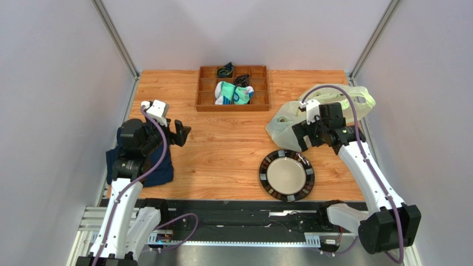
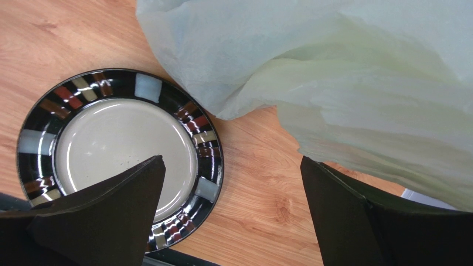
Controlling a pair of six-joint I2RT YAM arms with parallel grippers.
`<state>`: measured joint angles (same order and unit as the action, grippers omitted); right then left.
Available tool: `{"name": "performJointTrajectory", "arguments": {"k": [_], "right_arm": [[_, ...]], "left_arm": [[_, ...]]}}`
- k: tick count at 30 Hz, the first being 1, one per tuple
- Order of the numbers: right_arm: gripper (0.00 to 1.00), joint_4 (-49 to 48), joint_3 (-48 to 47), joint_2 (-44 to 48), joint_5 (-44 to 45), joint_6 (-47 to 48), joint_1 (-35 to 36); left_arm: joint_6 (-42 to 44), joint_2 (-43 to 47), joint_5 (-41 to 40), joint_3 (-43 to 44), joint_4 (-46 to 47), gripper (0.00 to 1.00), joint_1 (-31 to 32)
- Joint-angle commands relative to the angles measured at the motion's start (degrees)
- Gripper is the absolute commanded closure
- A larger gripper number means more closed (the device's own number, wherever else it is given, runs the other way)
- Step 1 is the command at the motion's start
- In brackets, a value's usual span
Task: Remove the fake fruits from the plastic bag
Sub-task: Move the plate to the center of the board.
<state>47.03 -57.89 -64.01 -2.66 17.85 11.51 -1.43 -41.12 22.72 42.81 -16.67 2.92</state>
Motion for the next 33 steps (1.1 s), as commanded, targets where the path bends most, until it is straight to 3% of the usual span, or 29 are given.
{"name": "performJointTrajectory", "arguments": {"k": [1,5,8,12,16,20,27,28,33], "right_arm": [[0.01,1.4,-8.6,-1.1,-6.3,4.6,0.3],[0.03,4.0,-15.8,-5.2,-12.0,3.3,0.1],[0.04,8.2,-15.5,-7.5,-15.3,5.7,0.2],[0.05,8.1,-12.8,-7.4,-12.9,5.9,-1.1],[0.06,8.4,-15.8,-7.1,-15.2,3.0,-5.6],[0.07,8.5,-21.8,-7.4,-12.2,1.7,-7.5],[0.07,9.9,-31.6,-7.2,-11.2,-1.8,-10.6],[0.06,10.3,-31.8,-6.7,-10.7,-2.0,-10.7],[0.06,10.7,-28.2,-4.7,-10.4,-2.4,-10.7]], "left_arm": [[3.0,0.4,7.3,2.1,-5.4,0.01,-0.2],[3.5,-1.5,13.2,5.1,-6.5,0.01,0.7],[5.0,-5.0,16.1,7.9,-8.5,0.03,4.2],[1.7,-16.0,17.4,13.2,-13.2,0.11,13.7],[-11.0,-21.4,14.4,10.0,-1.6,0.21,19.6],[-23.5,-32.7,11.6,7.0,9.1,0.31,25.5],[-30.5,-58.5,13.9,17.6,19.6,0.4,31.7],[-30.9,-61.3,15.0,19.4,20.1,0.48,32.3],[-31.3,-73.6,18.2,29.1,18.7,0.5,37.9]]}}
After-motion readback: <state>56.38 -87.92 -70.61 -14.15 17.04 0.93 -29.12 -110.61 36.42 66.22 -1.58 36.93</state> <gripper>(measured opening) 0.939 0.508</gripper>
